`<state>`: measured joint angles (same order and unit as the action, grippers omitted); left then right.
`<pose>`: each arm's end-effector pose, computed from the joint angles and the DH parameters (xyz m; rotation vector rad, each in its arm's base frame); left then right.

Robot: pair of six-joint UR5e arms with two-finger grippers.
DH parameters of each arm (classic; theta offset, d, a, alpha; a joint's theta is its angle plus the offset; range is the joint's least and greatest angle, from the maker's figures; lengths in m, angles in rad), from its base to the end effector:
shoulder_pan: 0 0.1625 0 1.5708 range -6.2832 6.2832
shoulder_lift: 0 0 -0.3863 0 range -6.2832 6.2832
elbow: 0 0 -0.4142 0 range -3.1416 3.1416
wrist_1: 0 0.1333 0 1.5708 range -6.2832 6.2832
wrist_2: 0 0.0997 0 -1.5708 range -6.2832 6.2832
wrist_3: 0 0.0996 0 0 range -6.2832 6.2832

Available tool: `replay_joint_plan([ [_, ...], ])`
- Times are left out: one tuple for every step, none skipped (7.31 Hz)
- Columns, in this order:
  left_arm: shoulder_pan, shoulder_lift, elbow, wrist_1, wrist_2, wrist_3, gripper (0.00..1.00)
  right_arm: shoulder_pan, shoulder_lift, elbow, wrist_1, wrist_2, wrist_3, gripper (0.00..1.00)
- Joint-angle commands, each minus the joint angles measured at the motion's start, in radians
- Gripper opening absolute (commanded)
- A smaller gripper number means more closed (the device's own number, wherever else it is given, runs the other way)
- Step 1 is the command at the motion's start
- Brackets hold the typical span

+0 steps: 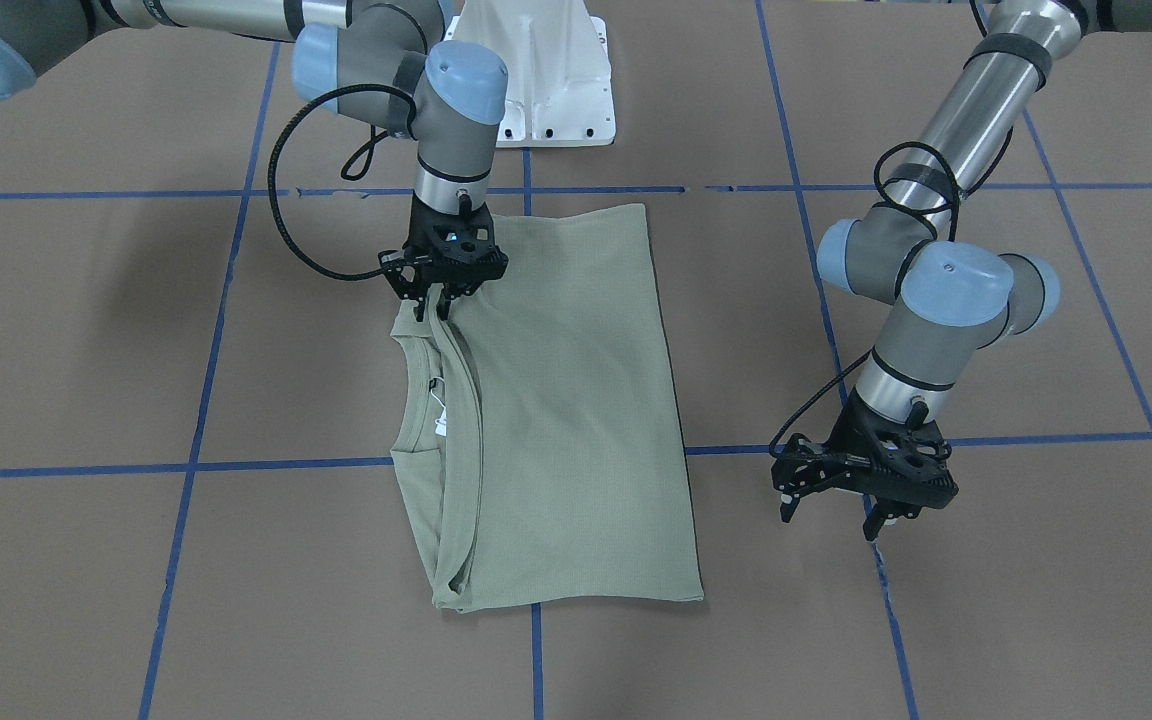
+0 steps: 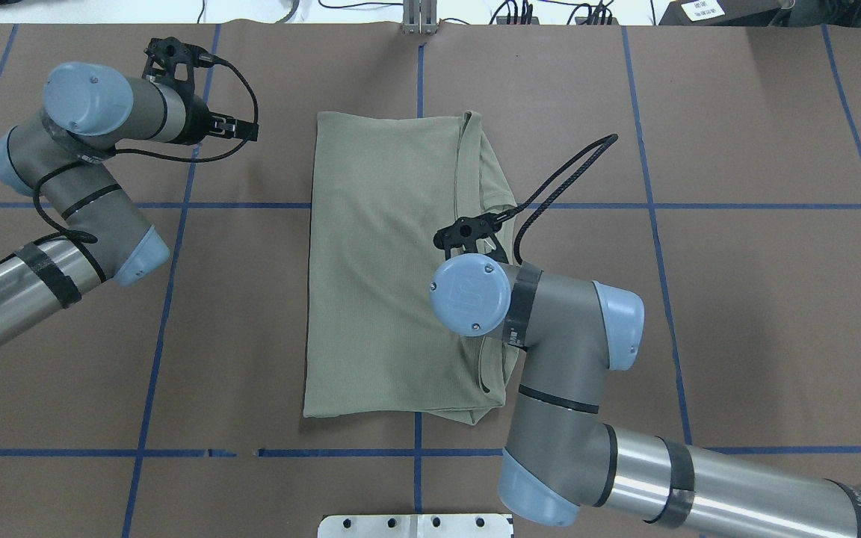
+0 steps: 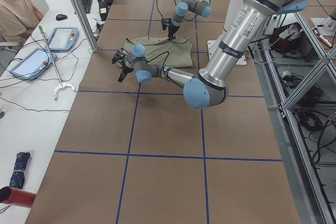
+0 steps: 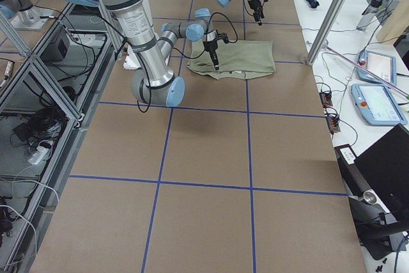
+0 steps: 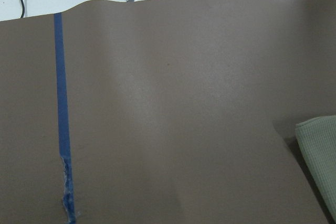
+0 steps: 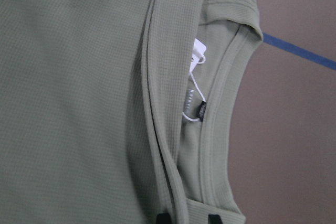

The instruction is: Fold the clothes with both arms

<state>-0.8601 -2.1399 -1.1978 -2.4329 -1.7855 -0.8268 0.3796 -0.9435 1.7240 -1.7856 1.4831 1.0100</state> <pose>0.4031 -0.6401 0.3680 0.6222 0.8719 0.0088 -0.5589 -0.3759 0.2141 0.3325 -0.4658 -0.1514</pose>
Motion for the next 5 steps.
replay_joint_plan([
  [0.001,0.0,0.0,0.0,0.0,0.0,1.0,0.01,-0.116,0.087,-0.018,-0.003,-0.017,0.37],
  [0.001,0.0,0.0,0.0,0.0,0.0,1.0,0.015,-0.118,0.095,-0.018,-0.004,-0.019,0.37],
  [0.001,0.002,0.0,0.0,0.0,0.0,1.0,0.007,-0.104,0.101,-0.014,0.0,-0.019,0.38],
  [0.001,0.006,-0.002,0.0,0.0,0.0,1.0,0.005,-0.06,0.092,0.0,0.0,-0.016,0.4],
  [0.001,0.008,-0.002,-0.002,0.0,0.0,1.0,0.01,-0.014,0.074,0.023,0.0,-0.004,0.44],
])
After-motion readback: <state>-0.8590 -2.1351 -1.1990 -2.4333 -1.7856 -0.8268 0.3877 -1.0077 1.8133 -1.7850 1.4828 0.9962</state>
